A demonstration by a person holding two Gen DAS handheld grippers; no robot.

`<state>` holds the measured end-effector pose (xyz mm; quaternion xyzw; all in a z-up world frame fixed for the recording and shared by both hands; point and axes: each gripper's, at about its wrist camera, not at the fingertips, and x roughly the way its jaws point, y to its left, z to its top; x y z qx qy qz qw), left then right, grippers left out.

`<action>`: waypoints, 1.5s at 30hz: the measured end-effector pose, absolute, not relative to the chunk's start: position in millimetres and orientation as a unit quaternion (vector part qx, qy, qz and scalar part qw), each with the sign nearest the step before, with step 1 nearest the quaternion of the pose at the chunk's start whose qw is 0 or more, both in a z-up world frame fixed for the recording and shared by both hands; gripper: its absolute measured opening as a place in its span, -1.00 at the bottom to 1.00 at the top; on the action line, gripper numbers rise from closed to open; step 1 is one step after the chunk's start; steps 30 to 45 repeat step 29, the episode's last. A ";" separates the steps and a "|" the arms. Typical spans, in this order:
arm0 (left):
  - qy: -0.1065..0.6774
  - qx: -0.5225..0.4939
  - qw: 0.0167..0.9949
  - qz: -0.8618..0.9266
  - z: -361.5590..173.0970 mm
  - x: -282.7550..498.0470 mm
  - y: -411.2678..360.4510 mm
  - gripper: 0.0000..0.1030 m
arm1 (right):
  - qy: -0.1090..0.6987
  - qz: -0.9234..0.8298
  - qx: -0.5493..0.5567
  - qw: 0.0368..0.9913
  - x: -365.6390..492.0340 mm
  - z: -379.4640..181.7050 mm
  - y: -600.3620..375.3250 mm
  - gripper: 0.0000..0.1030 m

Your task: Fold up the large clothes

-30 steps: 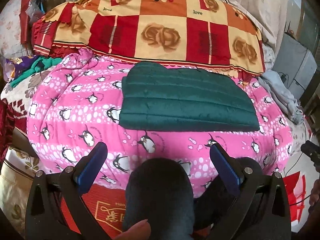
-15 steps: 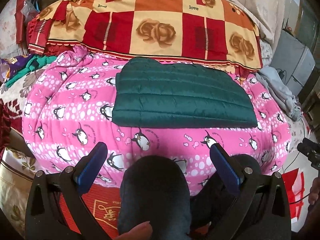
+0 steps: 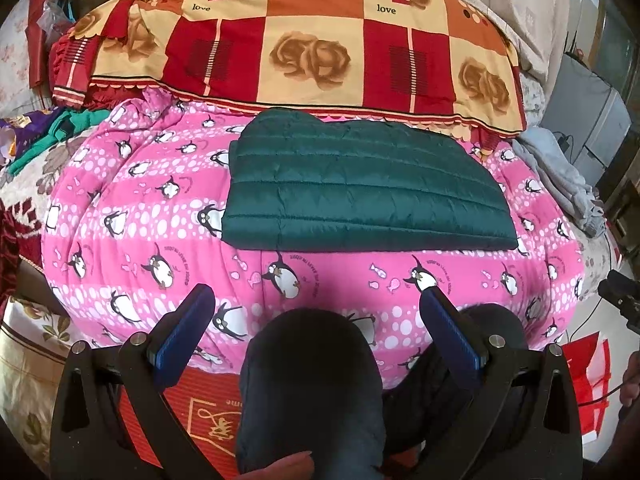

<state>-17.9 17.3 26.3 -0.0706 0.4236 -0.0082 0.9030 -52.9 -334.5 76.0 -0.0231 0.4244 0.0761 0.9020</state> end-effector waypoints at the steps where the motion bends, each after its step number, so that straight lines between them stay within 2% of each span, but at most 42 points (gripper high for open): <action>1: 0.424 -0.071 0.903 -0.008 26.0 -17.7 17.5 0.99 | 0.424 0.076 -0.024 0.902 -52.9 76.0 -334.3 0.48; 21: 0.421 -0.083 0.902 -0.036 23.8 -12.7 18.6 0.99 | 0.427 0.072 -0.035 0.901 -47.2 74.5 -324.6 0.48; 27: 0.386 -0.122 0.913 -0.055 33.3 -18.7 26.6 0.99 | 0.421 0.071 -0.045 0.903 -43.9 82.0 -320.7 0.48; 45: 0.379 -0.118 0.917 -0.048 37.1 -19.3 28.9 0.99 | 0.421 0.070 -0.045 0.903 -43.0 82.8 -320.2 0.48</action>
